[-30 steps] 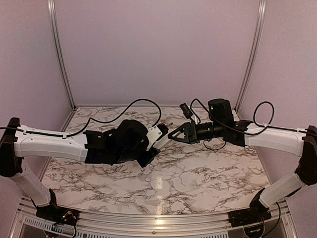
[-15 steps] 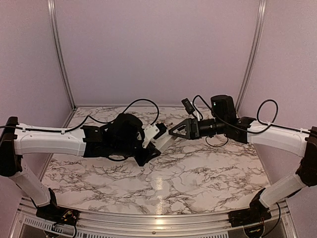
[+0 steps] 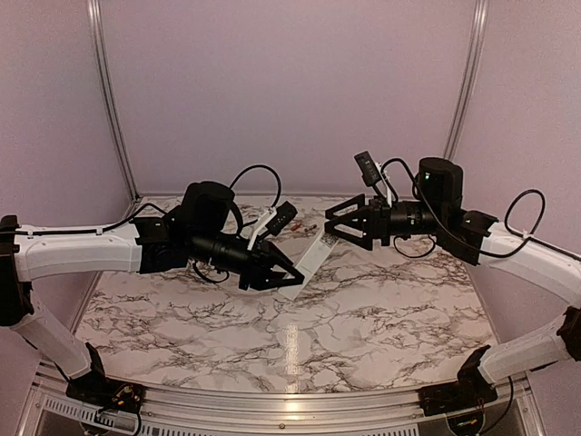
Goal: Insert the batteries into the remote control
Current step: Pass from the left arm to the right
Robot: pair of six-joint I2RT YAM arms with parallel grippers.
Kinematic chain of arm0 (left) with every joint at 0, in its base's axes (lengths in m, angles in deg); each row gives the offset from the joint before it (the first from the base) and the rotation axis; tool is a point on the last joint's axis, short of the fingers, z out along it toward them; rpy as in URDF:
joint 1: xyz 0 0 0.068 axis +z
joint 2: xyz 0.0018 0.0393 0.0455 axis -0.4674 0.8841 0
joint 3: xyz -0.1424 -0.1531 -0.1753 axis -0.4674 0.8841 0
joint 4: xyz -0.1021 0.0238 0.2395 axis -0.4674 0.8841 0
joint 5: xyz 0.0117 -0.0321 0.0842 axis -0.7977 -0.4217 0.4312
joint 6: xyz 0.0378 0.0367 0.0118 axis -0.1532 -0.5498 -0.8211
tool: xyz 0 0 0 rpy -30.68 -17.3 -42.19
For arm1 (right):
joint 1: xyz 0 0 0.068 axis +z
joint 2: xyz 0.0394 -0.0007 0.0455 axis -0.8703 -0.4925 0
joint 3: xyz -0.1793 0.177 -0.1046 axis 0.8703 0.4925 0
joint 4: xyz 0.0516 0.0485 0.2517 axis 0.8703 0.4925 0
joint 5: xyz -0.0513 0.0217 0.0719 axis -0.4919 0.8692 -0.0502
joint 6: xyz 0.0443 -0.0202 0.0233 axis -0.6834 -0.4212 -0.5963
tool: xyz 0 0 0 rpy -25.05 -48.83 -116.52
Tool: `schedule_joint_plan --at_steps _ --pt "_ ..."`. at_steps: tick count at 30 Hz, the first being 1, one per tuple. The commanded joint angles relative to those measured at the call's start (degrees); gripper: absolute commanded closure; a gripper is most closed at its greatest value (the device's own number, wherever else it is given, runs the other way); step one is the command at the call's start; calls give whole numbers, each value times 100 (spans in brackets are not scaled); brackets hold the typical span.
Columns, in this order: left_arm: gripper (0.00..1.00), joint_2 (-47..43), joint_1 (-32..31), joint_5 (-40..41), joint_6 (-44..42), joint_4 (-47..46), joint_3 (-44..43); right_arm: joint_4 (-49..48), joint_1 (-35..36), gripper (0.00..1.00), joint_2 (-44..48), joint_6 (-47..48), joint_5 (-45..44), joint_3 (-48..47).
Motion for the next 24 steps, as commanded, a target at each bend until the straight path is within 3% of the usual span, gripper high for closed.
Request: schedule_joint_plan --at_steps 1,8,12,21,24 --pt "99 -46 18 -820 240 -596 -13 -360 91 14 -216 16 764 50" --pt "99 -149 64 -660 397 -876 93 -506 442 31 -421 -112 905 1" --pt "100 -210 145 -729 540 -1126 199 -709 519 49 -527 -262 982 90" --pt "100 -194 208 -836 636 -1268 263 -1176 523 77 -586 -661 1289 88" --pt "95 -205 279 -796 726 -1344 309 -1216 519 89 -594 -715 1289 79"
